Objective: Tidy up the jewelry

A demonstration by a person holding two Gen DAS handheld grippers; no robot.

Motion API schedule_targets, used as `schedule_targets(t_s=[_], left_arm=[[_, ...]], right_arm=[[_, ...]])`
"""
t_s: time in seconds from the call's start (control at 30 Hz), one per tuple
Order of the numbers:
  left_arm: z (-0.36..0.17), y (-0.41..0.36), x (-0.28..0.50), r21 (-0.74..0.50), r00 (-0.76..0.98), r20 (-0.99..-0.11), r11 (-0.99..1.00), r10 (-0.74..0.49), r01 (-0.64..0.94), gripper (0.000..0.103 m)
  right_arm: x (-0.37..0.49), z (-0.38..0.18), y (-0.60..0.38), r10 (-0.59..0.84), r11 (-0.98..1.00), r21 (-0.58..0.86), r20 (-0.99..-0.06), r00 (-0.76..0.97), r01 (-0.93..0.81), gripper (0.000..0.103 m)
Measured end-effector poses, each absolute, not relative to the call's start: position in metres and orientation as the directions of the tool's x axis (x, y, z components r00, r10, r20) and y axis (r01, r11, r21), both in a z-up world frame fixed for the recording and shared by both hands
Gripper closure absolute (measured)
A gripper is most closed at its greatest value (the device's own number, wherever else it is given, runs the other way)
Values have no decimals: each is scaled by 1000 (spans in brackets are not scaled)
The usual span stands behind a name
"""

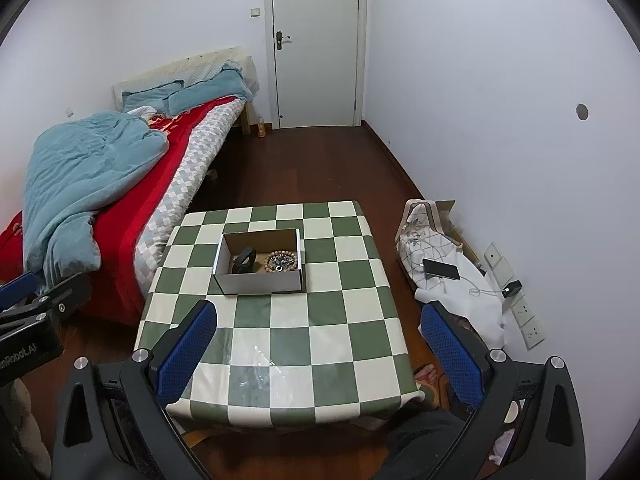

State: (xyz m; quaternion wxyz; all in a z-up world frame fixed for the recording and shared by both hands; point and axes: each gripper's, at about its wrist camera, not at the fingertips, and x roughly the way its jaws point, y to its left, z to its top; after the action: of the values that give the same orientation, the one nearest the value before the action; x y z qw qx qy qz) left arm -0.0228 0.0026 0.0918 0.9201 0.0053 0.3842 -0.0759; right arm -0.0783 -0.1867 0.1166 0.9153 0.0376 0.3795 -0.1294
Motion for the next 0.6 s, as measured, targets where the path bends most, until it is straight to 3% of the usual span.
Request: schedule_targets(t_s=[0.6], left_arm=[[88, -10, 44, 6, 685, -726, 996, -56, 88, 0]], right_arm=[[-1, 124, -198, -231, 962, -58, -697, 679, 268, 0]])
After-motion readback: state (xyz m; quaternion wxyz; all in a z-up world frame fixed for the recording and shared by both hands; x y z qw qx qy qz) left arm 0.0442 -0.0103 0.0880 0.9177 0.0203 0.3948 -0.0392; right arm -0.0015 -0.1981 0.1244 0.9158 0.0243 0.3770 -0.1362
